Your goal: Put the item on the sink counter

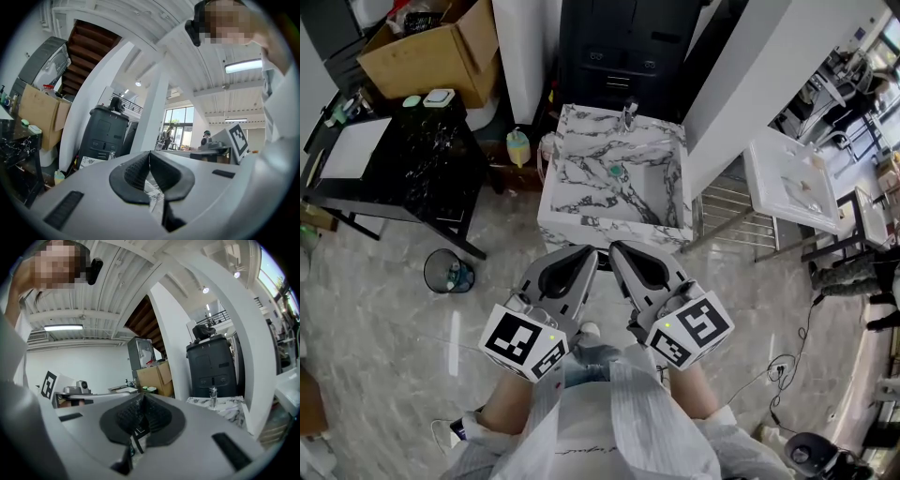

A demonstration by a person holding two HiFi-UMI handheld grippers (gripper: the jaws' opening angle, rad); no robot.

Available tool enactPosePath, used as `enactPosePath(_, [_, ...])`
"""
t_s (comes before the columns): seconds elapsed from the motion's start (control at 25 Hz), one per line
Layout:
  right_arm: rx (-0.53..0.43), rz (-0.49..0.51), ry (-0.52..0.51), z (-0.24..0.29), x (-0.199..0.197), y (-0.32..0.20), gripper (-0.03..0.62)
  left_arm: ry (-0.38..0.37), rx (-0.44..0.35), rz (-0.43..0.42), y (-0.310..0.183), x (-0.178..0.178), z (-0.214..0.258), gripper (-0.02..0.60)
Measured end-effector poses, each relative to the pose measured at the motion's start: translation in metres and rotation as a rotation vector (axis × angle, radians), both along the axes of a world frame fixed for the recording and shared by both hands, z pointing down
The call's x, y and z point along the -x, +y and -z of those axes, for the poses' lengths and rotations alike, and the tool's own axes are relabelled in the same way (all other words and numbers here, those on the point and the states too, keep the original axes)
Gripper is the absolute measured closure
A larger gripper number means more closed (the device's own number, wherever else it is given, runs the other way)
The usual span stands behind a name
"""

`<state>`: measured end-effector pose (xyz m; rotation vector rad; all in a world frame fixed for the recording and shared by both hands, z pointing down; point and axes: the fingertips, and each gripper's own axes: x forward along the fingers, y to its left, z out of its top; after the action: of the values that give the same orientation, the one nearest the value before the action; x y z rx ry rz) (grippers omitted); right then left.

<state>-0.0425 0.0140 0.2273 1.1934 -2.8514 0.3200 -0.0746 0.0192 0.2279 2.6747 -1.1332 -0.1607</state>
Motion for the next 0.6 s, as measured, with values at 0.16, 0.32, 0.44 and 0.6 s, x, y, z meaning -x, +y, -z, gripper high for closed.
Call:
enactPosePath(0.16, [0.008, 0.005, 0.007, -0.0041, 0.0004, -0.0019, 0.585, 0.005, 0.007, 0.006, -0.0031, 0.0009, -0.0016, 0.565])
enactPosePath(0.32, [0.013, 0.013, 0.018, -0.0044, 0.0011, -0.0023, 0.585, 0.008, 0.014, 0.007, -0.0051, 0.0004, -0.0011, 0.565])
enactPosePath(0.44, [0.011, 0.018, 0.022, -0.0028, -0.0001, -0.0028, 0.585, 0.007, 0.016, 0.004, -0.0062, -0.0015, -0.0005, 0.565])
enactPosePath(0.6, [0.010, 0.027, 0.026, -0.0043, -0.0020, -0.0036, 0.585, 0.004, 0.018, -0.004, -0.0069, -0.0063, -0.0037, 0.565])
